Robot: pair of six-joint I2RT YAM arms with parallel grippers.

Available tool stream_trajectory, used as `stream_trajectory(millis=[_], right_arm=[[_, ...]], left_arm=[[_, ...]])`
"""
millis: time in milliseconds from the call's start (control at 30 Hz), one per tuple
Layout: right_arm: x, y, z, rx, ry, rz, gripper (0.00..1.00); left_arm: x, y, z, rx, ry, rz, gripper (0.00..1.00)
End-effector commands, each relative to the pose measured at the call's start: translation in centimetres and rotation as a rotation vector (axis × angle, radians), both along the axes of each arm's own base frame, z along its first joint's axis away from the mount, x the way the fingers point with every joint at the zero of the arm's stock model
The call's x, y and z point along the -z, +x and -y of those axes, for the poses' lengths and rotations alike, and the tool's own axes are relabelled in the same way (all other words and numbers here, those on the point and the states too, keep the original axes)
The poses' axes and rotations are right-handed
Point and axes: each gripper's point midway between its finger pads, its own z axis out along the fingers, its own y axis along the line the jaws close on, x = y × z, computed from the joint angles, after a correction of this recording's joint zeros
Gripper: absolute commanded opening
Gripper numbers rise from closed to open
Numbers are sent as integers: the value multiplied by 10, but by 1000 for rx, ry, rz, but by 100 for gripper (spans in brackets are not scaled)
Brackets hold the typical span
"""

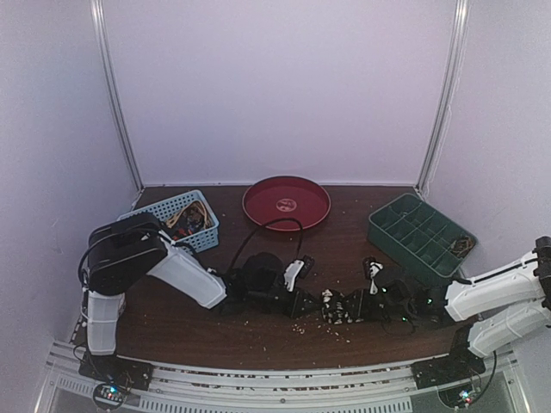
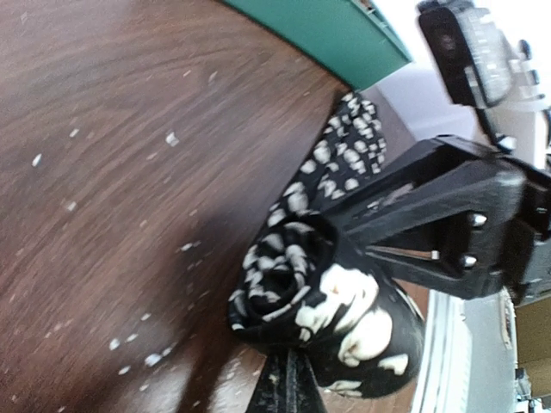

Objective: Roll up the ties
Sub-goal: Roll the tie at the center of the board.

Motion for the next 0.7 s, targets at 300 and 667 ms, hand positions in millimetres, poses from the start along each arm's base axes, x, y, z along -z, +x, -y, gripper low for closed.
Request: stream_trajectory(millis=[300,667], right_arm=[[2,5,26,52,-94,40,23],[-17,13,54,155,-168,111,34]], left_arm=[[-29,-4,26,73,-125,21,0],[-32,1,40,94,-115,39,0]])
